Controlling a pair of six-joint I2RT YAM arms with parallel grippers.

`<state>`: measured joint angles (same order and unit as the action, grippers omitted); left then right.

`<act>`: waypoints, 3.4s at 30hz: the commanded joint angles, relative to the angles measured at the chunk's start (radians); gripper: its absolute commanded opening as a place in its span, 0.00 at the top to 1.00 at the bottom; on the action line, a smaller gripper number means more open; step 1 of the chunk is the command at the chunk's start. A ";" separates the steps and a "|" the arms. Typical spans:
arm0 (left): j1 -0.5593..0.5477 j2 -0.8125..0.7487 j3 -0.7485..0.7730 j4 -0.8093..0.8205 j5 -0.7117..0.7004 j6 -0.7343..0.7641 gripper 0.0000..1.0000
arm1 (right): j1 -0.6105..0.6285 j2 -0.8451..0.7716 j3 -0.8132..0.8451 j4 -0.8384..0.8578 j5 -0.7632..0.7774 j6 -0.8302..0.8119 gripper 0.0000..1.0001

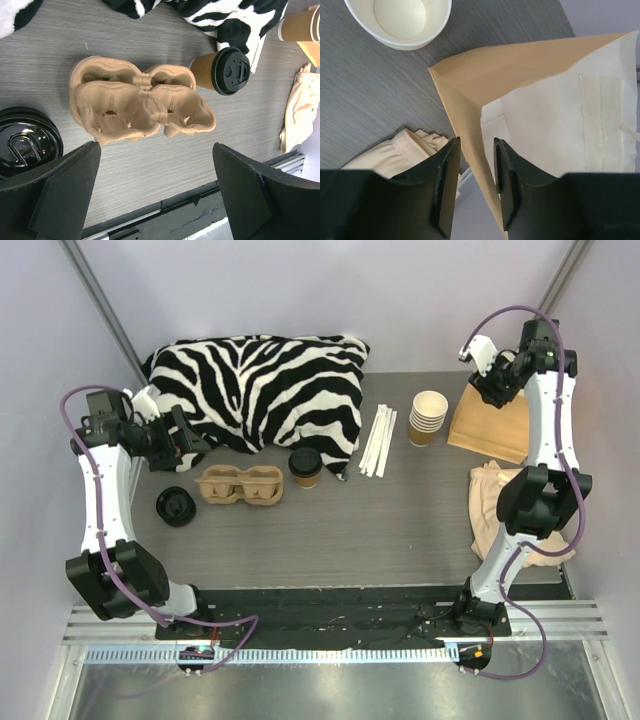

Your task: Pack the takeout coffee

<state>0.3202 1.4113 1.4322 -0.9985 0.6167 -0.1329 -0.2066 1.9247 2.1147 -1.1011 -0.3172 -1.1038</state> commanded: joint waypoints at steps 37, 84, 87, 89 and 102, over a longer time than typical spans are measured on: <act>-0.003 -0.222 -0.065 0.112 0.115 -0.033 0.00 | 0.362 -1.001 -0.453 -0.404 -0.497 -0.312 0.99; -0.003 -0.210 -0.102 0.084 0.083 -0.004 0.00 | 0.561 -0.807 -0.307 0.224 -0.155 0.877 0.04; -0.003 -0.207 -0.102 0.092 0.090 -0.011 0.00 | 0.544 -0.690 -0.133 0.132 -0.012 1.062 0.04; -0.001 -0.203 -0.096 0.090 0.097 -0.016 0.00 | 0.509 -0.643 -0.081 0.110 0.044 1.145 0.05; -0.003 -0.241 -0.105 0.064 0.071 0.033 0.00 | -0.019 -0.524 -0.181 -0.175 -0.307 1.081 0.19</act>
<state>0.3202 1.2022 1.3323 -0.9333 0.6888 -0.1322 -0.2142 1.5013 2.0407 -1.1599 -0.5091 0.0292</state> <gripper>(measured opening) 0.995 0.837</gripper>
